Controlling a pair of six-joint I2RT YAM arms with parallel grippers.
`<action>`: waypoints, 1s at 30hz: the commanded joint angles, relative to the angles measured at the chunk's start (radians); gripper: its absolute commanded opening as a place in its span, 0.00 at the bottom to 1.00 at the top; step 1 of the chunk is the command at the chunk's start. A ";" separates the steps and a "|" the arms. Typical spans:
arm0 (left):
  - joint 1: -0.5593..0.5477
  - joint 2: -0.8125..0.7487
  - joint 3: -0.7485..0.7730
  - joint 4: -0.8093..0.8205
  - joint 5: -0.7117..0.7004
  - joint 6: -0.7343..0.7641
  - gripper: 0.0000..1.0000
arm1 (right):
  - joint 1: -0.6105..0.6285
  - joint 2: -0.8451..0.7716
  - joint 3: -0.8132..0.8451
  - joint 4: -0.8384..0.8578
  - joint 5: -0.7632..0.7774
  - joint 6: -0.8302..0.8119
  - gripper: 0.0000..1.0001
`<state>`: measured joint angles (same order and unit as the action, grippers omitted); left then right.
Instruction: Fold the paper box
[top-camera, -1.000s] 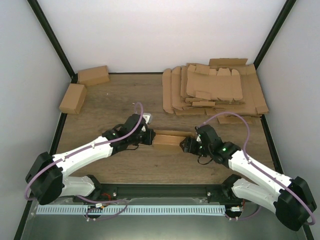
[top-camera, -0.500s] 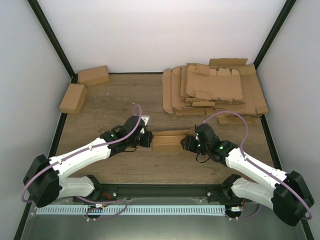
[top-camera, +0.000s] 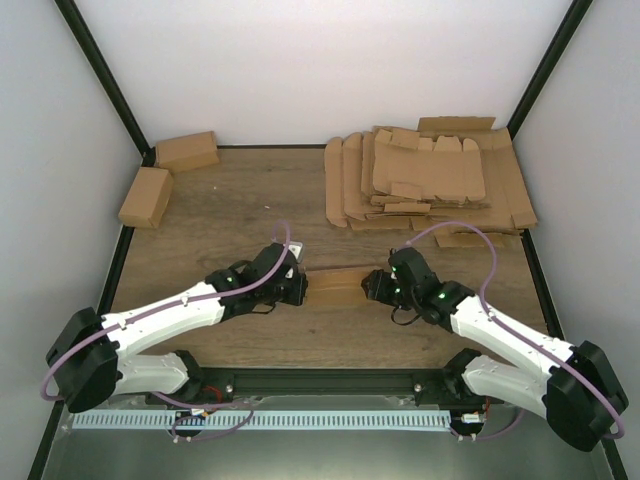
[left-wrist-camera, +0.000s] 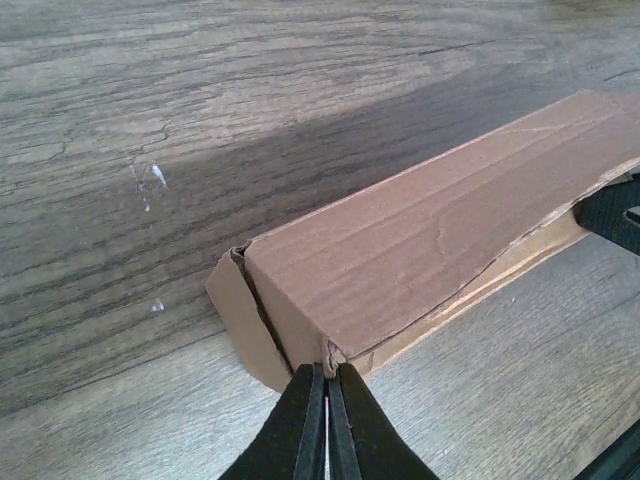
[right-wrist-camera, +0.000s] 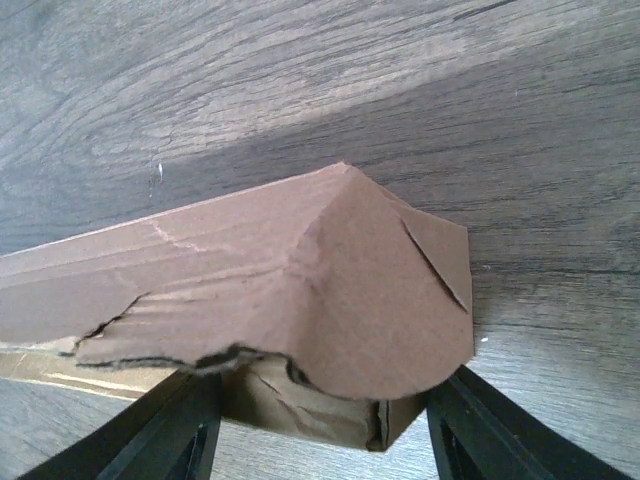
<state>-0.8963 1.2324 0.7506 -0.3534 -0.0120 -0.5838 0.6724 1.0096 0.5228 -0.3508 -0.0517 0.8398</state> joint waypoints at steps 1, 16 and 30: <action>-0.017 -0.004 -0.013 -0.012 -0.013 -0.012 0.04 | 0.016 -0.011 0.028 -0.053 0.035 -0.021 0.61; -0.017 -0.030 0.028 -0.021 -0.097 0.030 0.04 | 0.016 -0.068 0.133 -0.153 0.172 -0.187 0.78; 0.005 -0.079 0.032 -0.076 -0.179 0.080 0.05 | -0.018 -0.143 0.054 0.008 0.033 -0.378 0.71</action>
<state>-0.9035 1.1908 0.7513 -0.4103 -0.1543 -0.5369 0.6621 0.8734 0.5911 -0.4114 0.0570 0.5430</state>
